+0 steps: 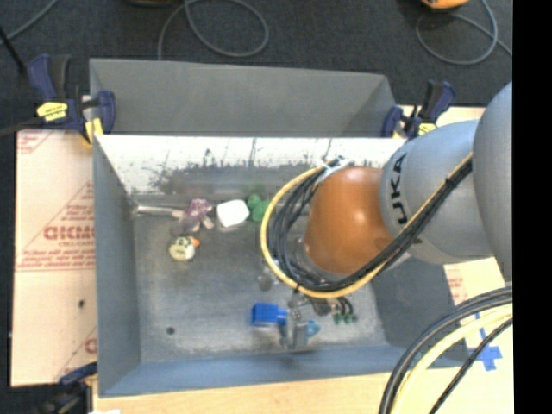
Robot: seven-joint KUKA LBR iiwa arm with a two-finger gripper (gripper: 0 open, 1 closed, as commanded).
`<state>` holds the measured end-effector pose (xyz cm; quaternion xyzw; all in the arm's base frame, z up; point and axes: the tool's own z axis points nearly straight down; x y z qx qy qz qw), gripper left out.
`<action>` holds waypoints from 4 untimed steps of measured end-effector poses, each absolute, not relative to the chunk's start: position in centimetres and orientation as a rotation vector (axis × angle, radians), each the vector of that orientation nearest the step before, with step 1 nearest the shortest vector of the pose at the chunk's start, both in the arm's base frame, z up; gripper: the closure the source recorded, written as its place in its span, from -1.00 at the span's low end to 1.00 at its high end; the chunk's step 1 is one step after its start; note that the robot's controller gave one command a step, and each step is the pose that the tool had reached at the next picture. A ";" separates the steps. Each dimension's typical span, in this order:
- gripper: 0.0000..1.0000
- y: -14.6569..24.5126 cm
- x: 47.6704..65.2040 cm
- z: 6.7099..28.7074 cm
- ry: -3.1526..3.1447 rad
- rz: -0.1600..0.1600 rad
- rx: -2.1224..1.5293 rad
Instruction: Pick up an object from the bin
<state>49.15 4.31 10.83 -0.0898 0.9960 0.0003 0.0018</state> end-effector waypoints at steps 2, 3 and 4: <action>1.00 5.9 47.3 8.5 3.090 -0.005 -0.454; 1.00 6.3 47.2 14.4 3.095 -0.007 -0.476; 1.00 6.5 48.0 16.3 3.077 -0.005 -0.436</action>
Offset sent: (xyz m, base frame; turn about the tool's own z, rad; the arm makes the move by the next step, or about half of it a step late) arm 0.0000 0.0000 0.0000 0.0000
